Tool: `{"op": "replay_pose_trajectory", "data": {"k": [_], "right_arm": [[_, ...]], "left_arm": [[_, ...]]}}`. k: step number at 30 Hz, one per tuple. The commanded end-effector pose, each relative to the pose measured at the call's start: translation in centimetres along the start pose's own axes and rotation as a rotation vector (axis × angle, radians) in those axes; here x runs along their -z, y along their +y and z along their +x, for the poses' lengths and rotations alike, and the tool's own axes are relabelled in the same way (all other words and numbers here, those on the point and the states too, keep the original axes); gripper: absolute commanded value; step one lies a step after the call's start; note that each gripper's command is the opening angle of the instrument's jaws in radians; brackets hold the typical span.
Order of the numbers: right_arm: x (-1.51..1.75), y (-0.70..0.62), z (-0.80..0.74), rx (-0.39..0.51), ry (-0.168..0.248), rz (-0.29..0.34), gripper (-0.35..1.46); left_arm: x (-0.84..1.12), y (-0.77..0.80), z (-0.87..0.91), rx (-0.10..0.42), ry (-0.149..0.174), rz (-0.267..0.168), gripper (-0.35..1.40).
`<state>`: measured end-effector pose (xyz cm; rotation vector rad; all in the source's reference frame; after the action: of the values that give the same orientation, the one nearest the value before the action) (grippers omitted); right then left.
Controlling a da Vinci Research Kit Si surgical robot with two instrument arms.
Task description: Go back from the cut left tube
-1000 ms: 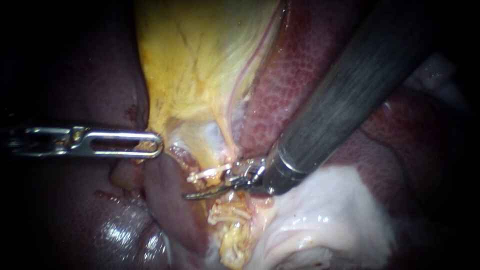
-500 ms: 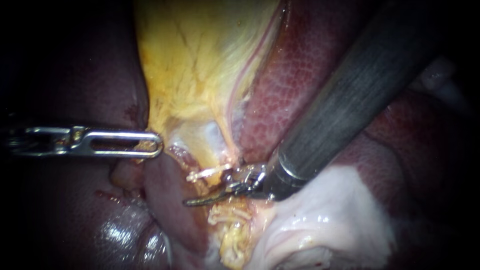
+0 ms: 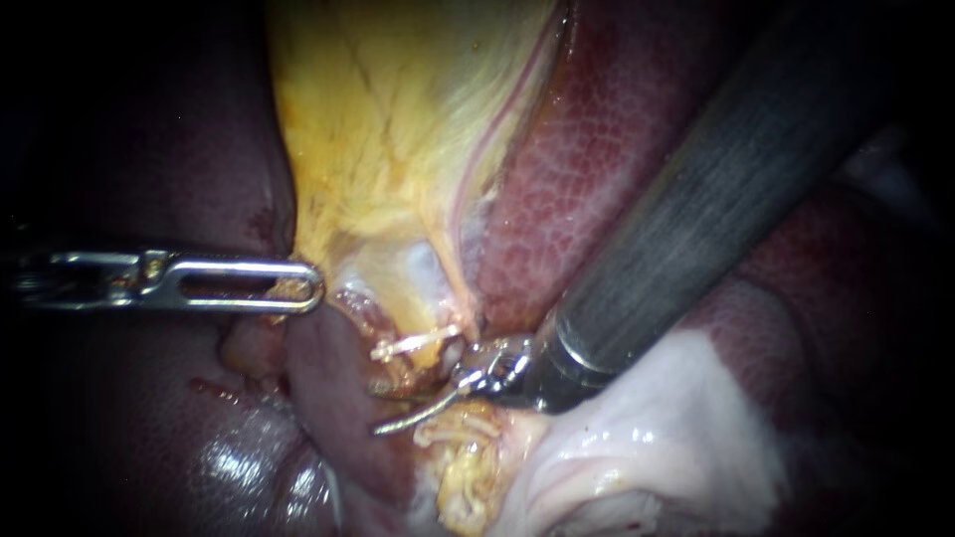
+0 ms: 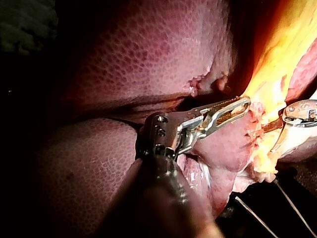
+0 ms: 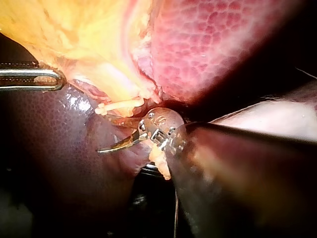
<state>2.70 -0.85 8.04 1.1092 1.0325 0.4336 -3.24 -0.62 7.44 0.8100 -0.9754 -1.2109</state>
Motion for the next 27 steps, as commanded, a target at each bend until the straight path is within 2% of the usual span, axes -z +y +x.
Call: {"op": "replay_pose_trajectory", "data": {"k": [1,3,7,10,13,20,23,27], "right_arm": [[0.06,-0.02,-0.02,0.053,0.011,-0.013,1.35],[0.17,-0.08,-0.07,0.141,0.027,-0.033,1.41],[0.48,-0.18,-0.15,0.19,0.032,-0.034,1.43],[0.77,-0.24,-0.14,0.216,0.05,-0.057,1.43],[1.06,-0.29,-0.03,0.251,0.075,-0.095,1.43],[1.79,-0.5,0.4,0.319,0.13,-0.211,1.43],[1.96,-0.59,0.51,0.335,0.139,-0.242,1.43],[2.03,-0.67,0.55,0.347,0.142,-0.257,1.43]], "left_arm": [[0.01,0.0,0.0,0.0,0.0,0.0,-0.35],[0.01,0.0,0.0,0.0,0.0,0.0,-0.35],[0.01,0.0,0.0,0.0,0.0,0.0,-0.35],[0.01,0.0,0.0,0.0,0.0,0.0,-0.35],[0.01,0.01,-0.01,0.0,0.0,0.0,-0.35],[0.0,0.01,-0.01,0.0,0.0,-0.001,-0.35],[-0.01,0.01,-0.01,0.0,-0.001,-0.001,-0.35],[-0.06,0.0,0.01,0.0,-0.004,-0.004,-0.35]]}}
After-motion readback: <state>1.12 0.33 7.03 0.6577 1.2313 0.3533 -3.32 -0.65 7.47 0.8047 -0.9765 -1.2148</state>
